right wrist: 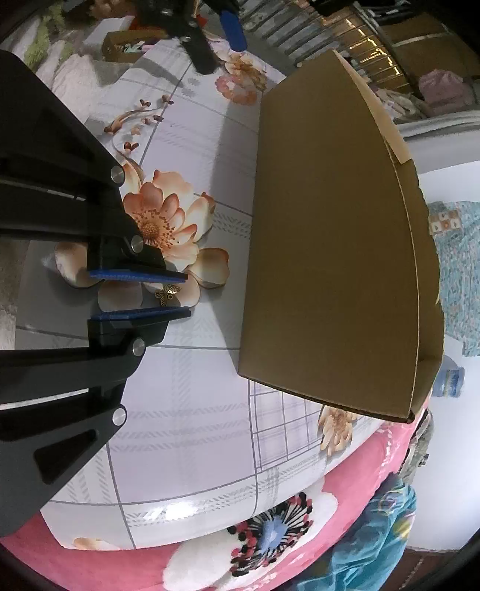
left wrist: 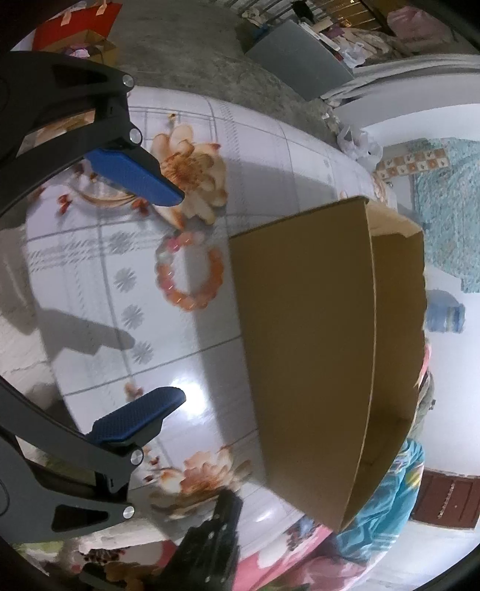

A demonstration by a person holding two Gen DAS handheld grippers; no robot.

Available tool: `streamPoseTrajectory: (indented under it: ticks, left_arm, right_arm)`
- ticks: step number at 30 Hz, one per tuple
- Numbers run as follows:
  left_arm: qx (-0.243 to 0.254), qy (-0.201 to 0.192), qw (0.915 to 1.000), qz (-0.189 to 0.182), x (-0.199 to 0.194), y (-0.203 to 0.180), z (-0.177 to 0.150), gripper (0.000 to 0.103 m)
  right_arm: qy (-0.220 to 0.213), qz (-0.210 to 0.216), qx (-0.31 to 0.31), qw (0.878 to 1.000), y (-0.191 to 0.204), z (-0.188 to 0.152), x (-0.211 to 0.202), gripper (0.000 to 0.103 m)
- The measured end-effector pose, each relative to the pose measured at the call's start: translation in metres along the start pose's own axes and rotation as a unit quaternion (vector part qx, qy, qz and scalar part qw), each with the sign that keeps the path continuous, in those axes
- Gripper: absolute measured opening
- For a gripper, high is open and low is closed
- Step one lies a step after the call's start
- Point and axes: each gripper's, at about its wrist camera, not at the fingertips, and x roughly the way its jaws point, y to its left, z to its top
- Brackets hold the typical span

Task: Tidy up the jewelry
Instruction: 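Close the left tool on the pale pink bead bracelet while the right tool holds the charm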

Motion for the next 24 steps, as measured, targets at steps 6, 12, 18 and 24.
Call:
streamPoseTrajectory:
  ticks: [6,12,18,24]
  left_arm:
    - [0.001,0.015,0.9996,-0.024,0.016,0.0,0.014,0.065]
    - [0.036,0.005,0.9993,-0.009,0.02,-0.014,0.012,0.049]
    - [0.03,0.043,0.9985,-0.011,0.039,-0.014,0.019,0.039]
    - [0.03,0.044,0.9985,-0.01,0.047,-0.013,0.025,0.037]
  right_arm:
    - [-0.002,0.001,0.002,1.0,-0.001,-0.001,0.0,0.013]
    - [-0.003,0.003,0.002,1.0,-0.003,-0.002,-0.001,0.013]
    - [-0.004,0.004,0.004,1.0,-0.003,-0.002,-0.001,0.013]
    - [-0.004,0.004,0.005,1.0,-0.003,-0.002,-0.001,0.013]
